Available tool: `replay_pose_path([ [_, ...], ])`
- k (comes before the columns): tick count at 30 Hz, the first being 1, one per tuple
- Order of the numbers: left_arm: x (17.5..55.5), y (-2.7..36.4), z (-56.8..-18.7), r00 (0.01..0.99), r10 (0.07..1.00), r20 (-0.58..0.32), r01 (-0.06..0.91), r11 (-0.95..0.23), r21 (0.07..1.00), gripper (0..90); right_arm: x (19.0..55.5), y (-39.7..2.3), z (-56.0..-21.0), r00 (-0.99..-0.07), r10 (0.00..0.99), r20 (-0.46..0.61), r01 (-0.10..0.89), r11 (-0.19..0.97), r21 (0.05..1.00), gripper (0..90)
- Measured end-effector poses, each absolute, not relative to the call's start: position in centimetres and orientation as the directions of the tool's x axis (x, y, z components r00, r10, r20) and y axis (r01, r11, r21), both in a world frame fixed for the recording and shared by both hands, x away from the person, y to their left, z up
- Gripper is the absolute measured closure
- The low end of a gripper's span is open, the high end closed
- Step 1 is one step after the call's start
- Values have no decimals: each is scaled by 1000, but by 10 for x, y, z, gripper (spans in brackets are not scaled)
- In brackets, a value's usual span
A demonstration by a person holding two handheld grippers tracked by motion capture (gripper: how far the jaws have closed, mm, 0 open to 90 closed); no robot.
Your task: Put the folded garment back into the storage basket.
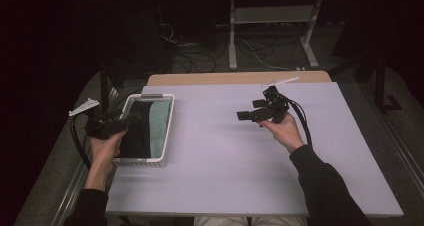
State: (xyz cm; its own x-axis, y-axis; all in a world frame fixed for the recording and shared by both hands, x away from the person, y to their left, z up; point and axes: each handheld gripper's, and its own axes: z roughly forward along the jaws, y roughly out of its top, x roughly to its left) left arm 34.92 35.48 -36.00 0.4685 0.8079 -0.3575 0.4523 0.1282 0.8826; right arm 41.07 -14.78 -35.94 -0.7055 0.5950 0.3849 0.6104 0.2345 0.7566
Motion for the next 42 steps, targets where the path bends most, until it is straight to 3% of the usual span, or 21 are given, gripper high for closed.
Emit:
replay_pose_path([
  [42, 296, 342, -381, 492, 815, -305, 404, 96, 910, 0, 370, -243, -384, -662, 667, 341, 592, 186, 784, 0],
])
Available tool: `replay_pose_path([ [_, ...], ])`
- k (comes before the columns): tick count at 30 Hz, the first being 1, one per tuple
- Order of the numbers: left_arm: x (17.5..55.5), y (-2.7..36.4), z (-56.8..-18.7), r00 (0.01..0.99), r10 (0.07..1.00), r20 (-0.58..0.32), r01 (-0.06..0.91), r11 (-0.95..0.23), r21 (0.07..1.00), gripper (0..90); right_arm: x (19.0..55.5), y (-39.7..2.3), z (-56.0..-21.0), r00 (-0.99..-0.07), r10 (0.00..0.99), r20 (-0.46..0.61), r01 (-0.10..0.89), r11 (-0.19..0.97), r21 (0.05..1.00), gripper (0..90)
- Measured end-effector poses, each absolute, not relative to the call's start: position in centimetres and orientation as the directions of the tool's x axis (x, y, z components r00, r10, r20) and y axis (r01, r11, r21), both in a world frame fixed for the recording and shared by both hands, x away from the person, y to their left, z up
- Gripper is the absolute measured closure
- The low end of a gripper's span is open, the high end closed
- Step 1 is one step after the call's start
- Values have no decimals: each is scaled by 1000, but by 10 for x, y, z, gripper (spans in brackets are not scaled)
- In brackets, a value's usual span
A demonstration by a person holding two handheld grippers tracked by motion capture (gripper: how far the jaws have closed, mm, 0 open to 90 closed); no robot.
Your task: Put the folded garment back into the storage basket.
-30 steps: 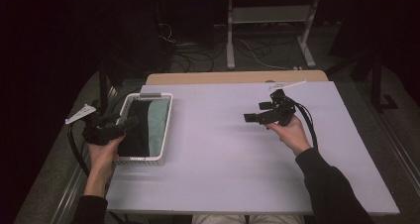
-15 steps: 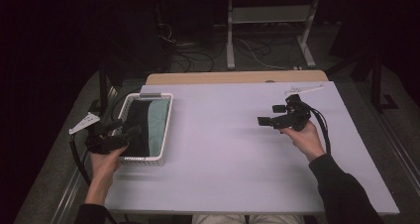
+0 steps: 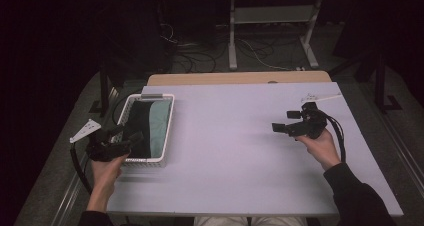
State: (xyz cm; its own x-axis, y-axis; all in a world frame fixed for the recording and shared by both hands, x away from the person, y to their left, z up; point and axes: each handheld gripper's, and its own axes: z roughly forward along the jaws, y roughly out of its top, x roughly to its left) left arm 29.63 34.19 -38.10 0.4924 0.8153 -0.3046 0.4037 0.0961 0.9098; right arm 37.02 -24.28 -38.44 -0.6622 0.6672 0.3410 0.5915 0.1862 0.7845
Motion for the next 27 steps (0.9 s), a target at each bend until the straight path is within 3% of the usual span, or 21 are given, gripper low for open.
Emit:
replay_pose_path([
  [27, 289, 329, -392, 505, 816, -282, 428, 47, 903, 0, 324, -305, -409, -596, 739, 314, 600, 150, 786, 0],
])
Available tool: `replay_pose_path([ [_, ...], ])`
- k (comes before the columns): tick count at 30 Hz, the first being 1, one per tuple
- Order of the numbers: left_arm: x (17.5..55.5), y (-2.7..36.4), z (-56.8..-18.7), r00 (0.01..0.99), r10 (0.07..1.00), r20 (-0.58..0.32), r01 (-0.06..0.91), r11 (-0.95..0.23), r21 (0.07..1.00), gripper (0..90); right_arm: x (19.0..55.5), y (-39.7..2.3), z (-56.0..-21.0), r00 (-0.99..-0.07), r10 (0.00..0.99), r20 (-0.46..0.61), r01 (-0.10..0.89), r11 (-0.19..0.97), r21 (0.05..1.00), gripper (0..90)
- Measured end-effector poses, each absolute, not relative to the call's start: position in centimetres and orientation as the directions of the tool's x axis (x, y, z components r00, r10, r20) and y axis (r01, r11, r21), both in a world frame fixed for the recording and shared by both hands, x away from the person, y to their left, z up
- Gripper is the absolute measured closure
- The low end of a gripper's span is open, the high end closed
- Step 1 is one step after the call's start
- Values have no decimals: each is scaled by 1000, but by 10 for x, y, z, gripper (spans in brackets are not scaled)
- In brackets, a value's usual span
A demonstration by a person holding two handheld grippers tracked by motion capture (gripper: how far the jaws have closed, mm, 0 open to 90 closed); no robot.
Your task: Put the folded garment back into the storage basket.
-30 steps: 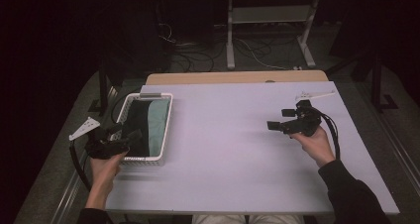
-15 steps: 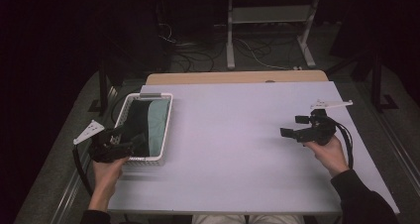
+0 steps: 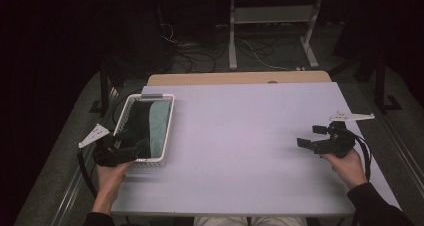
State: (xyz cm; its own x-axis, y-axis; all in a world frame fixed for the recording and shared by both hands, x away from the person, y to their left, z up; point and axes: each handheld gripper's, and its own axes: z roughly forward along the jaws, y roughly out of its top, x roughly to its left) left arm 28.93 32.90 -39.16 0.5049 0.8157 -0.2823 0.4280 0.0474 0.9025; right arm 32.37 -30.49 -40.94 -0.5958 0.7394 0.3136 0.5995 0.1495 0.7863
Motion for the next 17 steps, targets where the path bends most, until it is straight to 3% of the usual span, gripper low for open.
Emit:
replay_pose_path([
  [17, 289, 331, -393, 498, 813, -302, 431, 70, 900, 0, 293, -329, -424, -581, 760, 292, 595, 151, 790, 0],
])
